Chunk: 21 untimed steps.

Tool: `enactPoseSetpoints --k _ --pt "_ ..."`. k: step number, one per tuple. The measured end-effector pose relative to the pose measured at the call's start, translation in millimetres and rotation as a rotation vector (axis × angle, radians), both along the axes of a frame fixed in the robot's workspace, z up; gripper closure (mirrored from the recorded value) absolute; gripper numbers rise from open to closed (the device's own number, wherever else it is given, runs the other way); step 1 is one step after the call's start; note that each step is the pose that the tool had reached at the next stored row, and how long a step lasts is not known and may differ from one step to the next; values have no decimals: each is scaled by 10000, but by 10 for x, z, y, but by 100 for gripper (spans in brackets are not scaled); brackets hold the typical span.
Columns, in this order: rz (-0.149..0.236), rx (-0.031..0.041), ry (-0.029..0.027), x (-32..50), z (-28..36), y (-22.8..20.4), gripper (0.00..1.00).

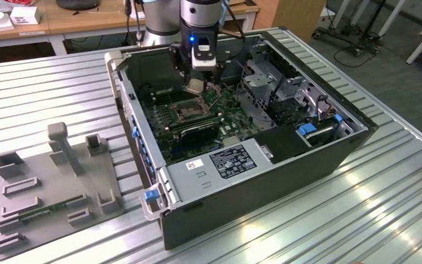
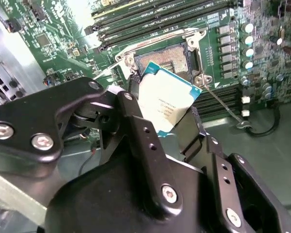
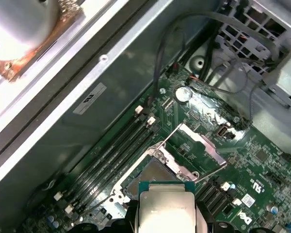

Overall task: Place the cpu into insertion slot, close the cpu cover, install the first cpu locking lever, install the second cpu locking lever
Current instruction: 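Place the cpu into insertion slot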

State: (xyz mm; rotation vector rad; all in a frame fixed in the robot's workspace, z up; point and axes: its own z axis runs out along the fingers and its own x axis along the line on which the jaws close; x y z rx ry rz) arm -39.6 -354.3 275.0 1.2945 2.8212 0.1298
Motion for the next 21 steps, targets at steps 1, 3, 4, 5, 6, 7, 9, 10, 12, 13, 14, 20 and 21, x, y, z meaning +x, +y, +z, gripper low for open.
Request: enactPoseSetpoints --k 1,3,4,5,6,7,9,10,12,13,14,20,21 --pt "-178 0 0 0 -1 0 46" --pt "-538 -1 0 0 -3 0 46" --pt "-734 -1 0 0 -4 -1 46" --pt "-915 -2 1 0 -5 -1 46" --pt "-1093 -1 1 0 -6 -1 46" --pt "-1274 -1 1 0 -7 -1 46" --pt "-1634 -1 1 0 -9 0 46" --pt "-1806 -2 1 0 -9 -1 46" --pt "-1888 -3 2 0 -9 -1 46" --pt "-1895 -1 1 0 -10 0 46" --pt "-2295 0 0 0 -12 0 46" --pt "-3383 -1 1 0 -16 0 46" --pt "-3564 -1 1 0 -17 -1 46"
